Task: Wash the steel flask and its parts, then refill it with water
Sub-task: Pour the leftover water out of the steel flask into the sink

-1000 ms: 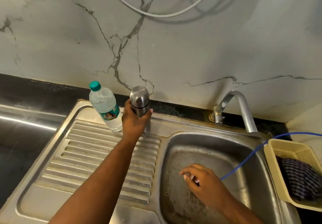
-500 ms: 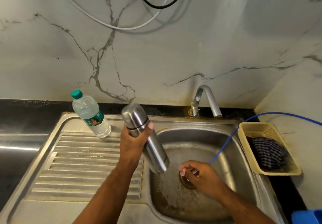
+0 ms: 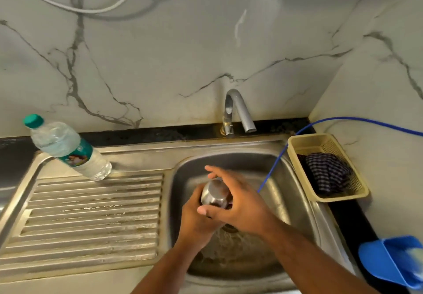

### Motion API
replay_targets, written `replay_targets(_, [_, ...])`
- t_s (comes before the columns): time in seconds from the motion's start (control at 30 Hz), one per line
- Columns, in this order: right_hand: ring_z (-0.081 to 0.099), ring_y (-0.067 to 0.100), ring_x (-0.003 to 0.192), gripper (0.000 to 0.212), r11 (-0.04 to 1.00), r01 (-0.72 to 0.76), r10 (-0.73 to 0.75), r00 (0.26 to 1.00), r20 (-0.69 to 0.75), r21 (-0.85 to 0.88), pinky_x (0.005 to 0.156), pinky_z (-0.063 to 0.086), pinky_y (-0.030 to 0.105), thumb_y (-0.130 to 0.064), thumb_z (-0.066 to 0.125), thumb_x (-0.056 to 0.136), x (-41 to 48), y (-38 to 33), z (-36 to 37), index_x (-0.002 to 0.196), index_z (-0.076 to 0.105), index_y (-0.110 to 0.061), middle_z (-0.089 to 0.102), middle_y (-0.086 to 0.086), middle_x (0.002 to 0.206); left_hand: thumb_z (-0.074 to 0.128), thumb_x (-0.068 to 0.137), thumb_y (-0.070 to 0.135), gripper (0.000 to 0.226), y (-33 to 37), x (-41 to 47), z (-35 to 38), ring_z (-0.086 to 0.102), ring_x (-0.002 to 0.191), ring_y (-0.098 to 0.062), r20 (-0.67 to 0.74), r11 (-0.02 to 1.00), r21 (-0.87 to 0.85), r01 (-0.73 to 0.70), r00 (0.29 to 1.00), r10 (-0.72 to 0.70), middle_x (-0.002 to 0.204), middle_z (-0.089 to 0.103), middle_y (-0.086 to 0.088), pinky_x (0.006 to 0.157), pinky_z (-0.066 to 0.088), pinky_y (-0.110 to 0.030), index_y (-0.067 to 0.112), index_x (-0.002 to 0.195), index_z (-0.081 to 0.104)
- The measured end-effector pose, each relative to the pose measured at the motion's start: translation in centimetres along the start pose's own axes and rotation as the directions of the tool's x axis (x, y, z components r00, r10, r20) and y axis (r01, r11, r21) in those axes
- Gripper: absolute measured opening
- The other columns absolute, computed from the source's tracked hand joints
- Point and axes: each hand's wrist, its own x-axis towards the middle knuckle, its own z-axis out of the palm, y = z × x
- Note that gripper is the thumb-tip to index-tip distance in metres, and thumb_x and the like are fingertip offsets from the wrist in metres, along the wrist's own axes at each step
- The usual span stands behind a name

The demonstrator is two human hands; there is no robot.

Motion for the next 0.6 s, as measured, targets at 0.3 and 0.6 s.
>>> replay_targets(0.3, [0.054, 0.013, 0.123, 0.08, 0.977, 0.168, -0.13, 0.959, -0.252, 0.135, 0.105, 0.046, 0.032, -0.047, 0.089, 0.074, 1.3, 10.2, 4.7, 0.144, 0.051, -0.034, 0.059, -0.017, 0.126, 0.09, 0.058, 0.017, 0.07, -6.3, 3.9, 3.7, 0.072, 0.104, -0.02, 0.108, 0.996, -0.081, -0.045, 0.993, 0.054, 0.113, 0.075, 0.0, 0.083, 0.059, -0.029, 0.024, 0.123, 0.063])
replay_targets(0.6, [0.062, 0.011, 0.093, 0.055, 0.931, 0.358, -0.307, 0.867, -0.393, 0.063, 0.085, 0.046, 0.021, -0.038, 0.094, 0.07, 1.2, 13.6, 6.5, 0.109, 0.069, -0.009, 0.064, -0.003, 0.101, 0.095, 0.058, 0.011, 0.071, -10.1, 4.1, 4.4, 0.072, 0.101, -0.017, 0.136, 0.96, 0.11, -0.256, 0.961, 0.241, 0.109, 0.074, 0.005, 0.083, 0.061, -0.036, 0.023, 0.12, 0.064])
